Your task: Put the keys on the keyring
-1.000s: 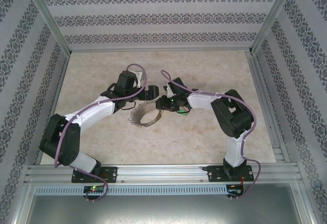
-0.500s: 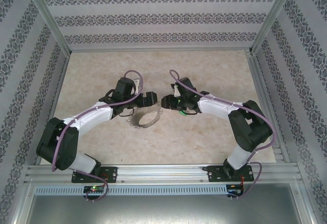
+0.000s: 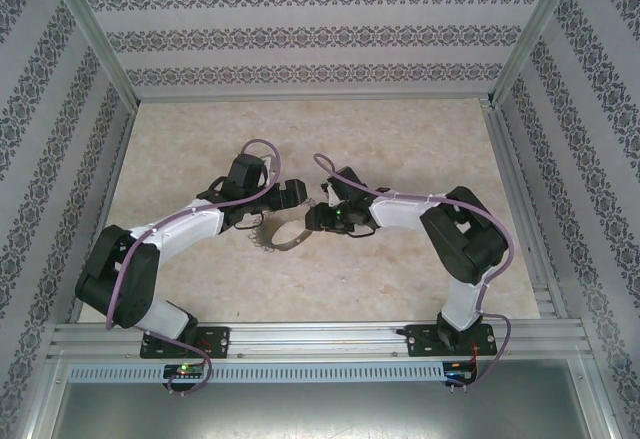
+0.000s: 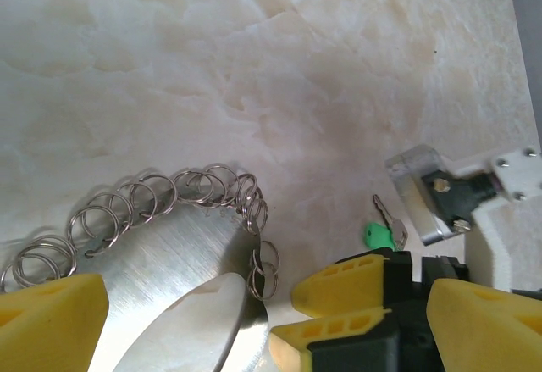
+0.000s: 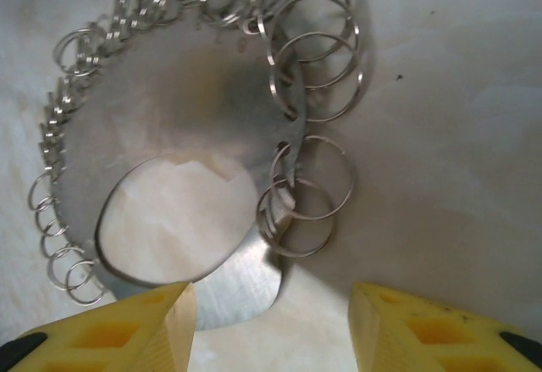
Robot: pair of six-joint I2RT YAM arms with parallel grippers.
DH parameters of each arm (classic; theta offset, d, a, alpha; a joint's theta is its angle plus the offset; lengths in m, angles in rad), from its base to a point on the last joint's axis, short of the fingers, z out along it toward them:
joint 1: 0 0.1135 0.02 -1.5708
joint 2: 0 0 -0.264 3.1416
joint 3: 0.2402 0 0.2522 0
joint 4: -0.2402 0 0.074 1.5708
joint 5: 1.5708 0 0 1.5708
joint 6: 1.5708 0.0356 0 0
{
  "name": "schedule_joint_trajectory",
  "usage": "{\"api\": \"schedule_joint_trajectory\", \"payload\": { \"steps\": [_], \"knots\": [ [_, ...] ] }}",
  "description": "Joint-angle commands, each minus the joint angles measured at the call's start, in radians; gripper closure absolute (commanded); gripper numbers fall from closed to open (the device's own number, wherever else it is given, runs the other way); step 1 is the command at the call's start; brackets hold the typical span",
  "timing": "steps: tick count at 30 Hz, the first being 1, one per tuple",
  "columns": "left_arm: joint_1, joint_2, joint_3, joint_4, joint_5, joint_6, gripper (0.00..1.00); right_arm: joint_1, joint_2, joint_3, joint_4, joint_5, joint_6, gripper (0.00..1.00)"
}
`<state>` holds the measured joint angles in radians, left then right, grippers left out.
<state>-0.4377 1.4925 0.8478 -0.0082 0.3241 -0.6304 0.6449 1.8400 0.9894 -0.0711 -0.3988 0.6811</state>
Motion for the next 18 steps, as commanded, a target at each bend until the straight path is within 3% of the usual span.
{"api": "schedule_joint_trajectory", "payload": {
  "steps": [1, 18],
  "knots": [
    [-0.007, -0.019, 0.016, 0.034, -0.041, 0.007, 0.03, 0.001, 0.042, 0.049, 0.016, -0.006, 0.008, 0.48],
    [-0.007, -0.055, -0.015, 0.036, -0.057, 0.043, 0.03, -0.044, 0.172, 0.305, -0.074, -0.04, -0.028, 0.49]
  ]
}}
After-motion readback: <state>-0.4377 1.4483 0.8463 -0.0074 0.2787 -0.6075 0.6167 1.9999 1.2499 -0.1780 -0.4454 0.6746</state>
